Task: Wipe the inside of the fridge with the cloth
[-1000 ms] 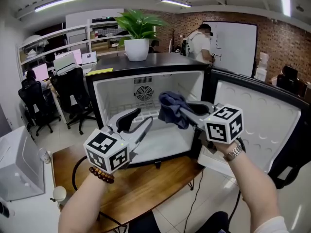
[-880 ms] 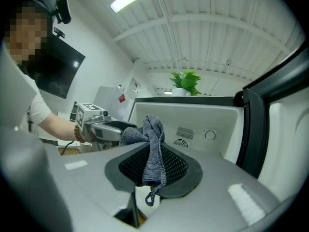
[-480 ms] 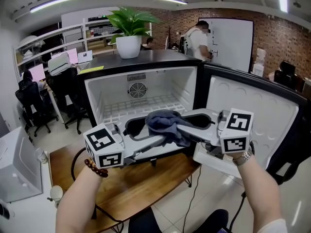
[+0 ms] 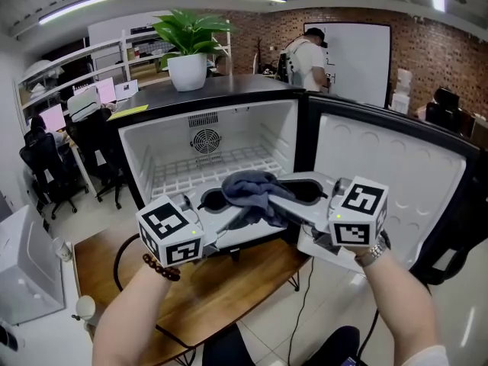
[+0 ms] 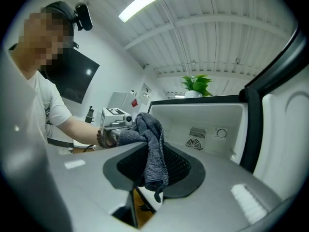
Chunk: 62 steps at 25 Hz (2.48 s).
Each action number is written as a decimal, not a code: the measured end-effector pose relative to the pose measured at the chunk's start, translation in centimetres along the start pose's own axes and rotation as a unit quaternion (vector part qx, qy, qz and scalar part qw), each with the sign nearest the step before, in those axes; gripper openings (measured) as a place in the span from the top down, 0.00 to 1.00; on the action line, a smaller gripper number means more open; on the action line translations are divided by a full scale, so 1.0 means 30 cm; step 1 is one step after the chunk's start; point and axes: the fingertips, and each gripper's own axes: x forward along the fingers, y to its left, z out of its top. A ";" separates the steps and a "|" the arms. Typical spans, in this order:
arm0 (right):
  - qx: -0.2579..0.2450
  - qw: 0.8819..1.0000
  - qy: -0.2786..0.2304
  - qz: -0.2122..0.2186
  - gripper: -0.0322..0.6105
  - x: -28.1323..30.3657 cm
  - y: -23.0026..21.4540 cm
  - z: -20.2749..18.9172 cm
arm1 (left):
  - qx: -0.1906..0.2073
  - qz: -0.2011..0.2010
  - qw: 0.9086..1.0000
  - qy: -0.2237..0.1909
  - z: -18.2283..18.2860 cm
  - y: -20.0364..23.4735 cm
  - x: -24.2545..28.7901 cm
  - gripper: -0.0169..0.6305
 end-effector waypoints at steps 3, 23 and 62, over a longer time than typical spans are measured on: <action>0.014 0.998 -0.012 -0.061 0.75 -0.019 -0.070 -0.010 | 0.003 0.039 0.999 0.006 0.000 0.058 0.028 0.89; 0.022 0.966 -0.035 -0.254 0.75 -0.180 -0.203 -0.023 | -0.090 0.305 0.948 0.012 -0.007 0.580 0.165 0.89; -0.024 0.972 -0.031 -0.231 0.79 -0.134 -0.156 -0.056 | -0.128 0.354 0.926 0.017 -0.096 0.910 0.480 0.90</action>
